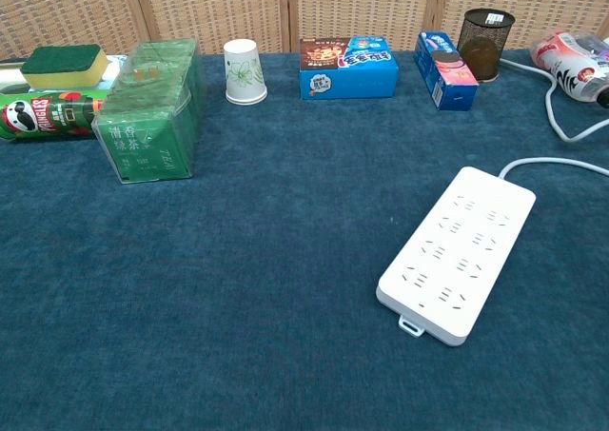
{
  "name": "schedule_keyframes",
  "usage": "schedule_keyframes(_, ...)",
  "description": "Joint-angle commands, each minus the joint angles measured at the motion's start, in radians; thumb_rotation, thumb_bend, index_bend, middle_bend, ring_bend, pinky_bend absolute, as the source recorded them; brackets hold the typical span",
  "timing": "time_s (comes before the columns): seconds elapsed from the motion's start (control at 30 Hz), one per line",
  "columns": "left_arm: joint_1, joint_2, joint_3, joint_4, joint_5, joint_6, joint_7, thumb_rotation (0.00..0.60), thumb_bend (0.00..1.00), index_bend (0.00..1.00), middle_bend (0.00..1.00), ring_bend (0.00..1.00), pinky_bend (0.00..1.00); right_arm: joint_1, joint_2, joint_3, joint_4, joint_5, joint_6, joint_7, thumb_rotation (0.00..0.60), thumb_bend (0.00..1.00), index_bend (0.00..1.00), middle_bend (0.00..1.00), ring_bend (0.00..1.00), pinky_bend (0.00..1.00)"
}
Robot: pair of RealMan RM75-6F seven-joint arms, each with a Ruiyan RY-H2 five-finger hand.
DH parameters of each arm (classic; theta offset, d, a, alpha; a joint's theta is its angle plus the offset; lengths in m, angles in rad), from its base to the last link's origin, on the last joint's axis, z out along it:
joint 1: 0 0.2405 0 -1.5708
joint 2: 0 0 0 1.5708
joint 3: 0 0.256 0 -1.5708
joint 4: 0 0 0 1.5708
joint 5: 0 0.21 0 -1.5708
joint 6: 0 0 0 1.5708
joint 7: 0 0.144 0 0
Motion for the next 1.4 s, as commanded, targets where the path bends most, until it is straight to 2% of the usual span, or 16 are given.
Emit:
schedule_keyframes(0.03,-0.008,0.005,-0.003,-0.015,-0.001,-0.011,0.013,0.600,0.12,0.00,0.00,0.00,0.00,0.007,0.000,0.004,-0.002,0.006,-0.019,-0.008,0.600,0.00,0.11,0.15,0.16,0.18)
schedule_keyframes(0.2,-0.019,0.005,-0.010,-0.028,-0.013,-0.031,0.027,0.600,0.12,0.00,0.00,0.00,0.00,0.037,0.009,0.022,-0.021,0.018,-0.063,-0.024,0.600,0.00,0.10,0.17,0.18,0.20)
schedule_keyframes(0.3,-0.027,0.007,-0.015,-0.036,-0.022,-0.044,0.036,0.600,0.12,0.00,0.00,0.00,0.00,0.068,0.015,0.040,-0.039,0.011,-0.093,-0.040,0.600,0.00,0.10,0.23,0.24,0.24)
schedule_keyframes(0.33,-0.032,0.008,-0.018,-0.040,-0.028,-0.050,0.040,0.600,0.12,0.00,0.00,0.00,0.00,0.094,0.016,0.052,-0.051,0.002,-0.114,-0.046,0.600,0.00,0.10,0.28,0.28,0.28)
schedule_keyframes(0.4,-0.037,0.010,-0.021,-0.046,-0.037,-0.060,0.048,0.600,0.12,0.00,0.00,0.00,0.00,0.132,0.009,0.071,-0.061,-0.005,-0.149,-0.048,0.600,0.04,0.08,0.43,0.45,0.43)
schedule_keyframes(0.47,-0.040,0.010,-0.021,-0.050,-0.040,-0.070,0.054,0.600,0.12,0.00,0.00,0.00,0.00,0.167,-0.001,0.079,-0.060,-0.012,-0.191,-0.043,0.600,0.13,0.03,0.68,0.71,0.67)
schedule_keyframes(0.53,-0.043,0.010,-0.020,-0.053,-0.041,-0.079,0.059,0.600,0.12,0.00,0.00,0.00,0.00,0.199,-0.013,0.085,-0.053,-0.016,-0.232,-0.043,0.600,0.22,0.01,0.83,0.89,0.86)
schedule_keyframes(0.6,-0.044,0.010,-0.020,-0.055,-0.046,-0.084,0.064,0.600,0.12,0.00,0.00,0.00,0.00,0.232,-0.028,0.085,-0.053,-0.018,-0.281,-0.059,0.600,0.35,0.01,0.90,0.99,0.98)
schedule_keyframes(0.7,-0.044,0.011,-0.023,-0.055,-0.056,-0.084,0.063,0.600,0.12,0.00,0.00,0.00,0.00,0.263,-0.038,0.080,-0.071,-0.011,-0.338,-0.082,0.600,0.60,0.02,0.94,1.00,1.00)
schedule_keyframes(0.77,-0.044,0.011,-0.025,-0.052,-0.067,-0.087,0.062,0.600,0.12,0.00,0.00,0.00,0.00,0.299,-0.037,0.073,-0.107,0.020,-0.425,-0.079,0.600,0.67,0.07,0.95,1.00,1.00)
schedule_keyframes(0.83,-0.046,0.012,-0.025,-0.050,-0.073,-0.094,0.061,0.600,0.12,0.00,0.00,0.00,0.00,0.328,-0.030,0.073,-0.129,0.053,-0.489,-0.084,0.600,0.71,0.12,0.95,1.00,1.00)
schedule_keyframes(0.97,-0.052,0.011,-0.028,-0.044,-0.081,-0.107,0.057,0.600,0.12,0.00,0.00,0.00,0.00,0.370,-0.038,0.076,-0.145,0.094,-0.556,-0.124,0.600,0.73,0.19,0.95,1.00,1.00)
schedule_keyframes(1.23,-0.069,0.001,-0.033,-0.030,-0.095,-0.139,0.052,0.600,0.12,0.00,0.00,0.00,0.00,0.438,-0.092,0.066,-0.160,0.191,-0.653,-0.239,0.600,0.74,0.22,0.95,1.00,1.00)
schedule_keyframes(1.4,-0.069,-0.004,-0.032,-0.030,-0.092,-0.142,0.058,0.600,0.12,0.00,0.00,0.00,0.00,0.463,-0.120,0.061,-0.161,0.239,-0.668,-0.298,0.600,0.74,0.22,0.95,1.00,1.00)
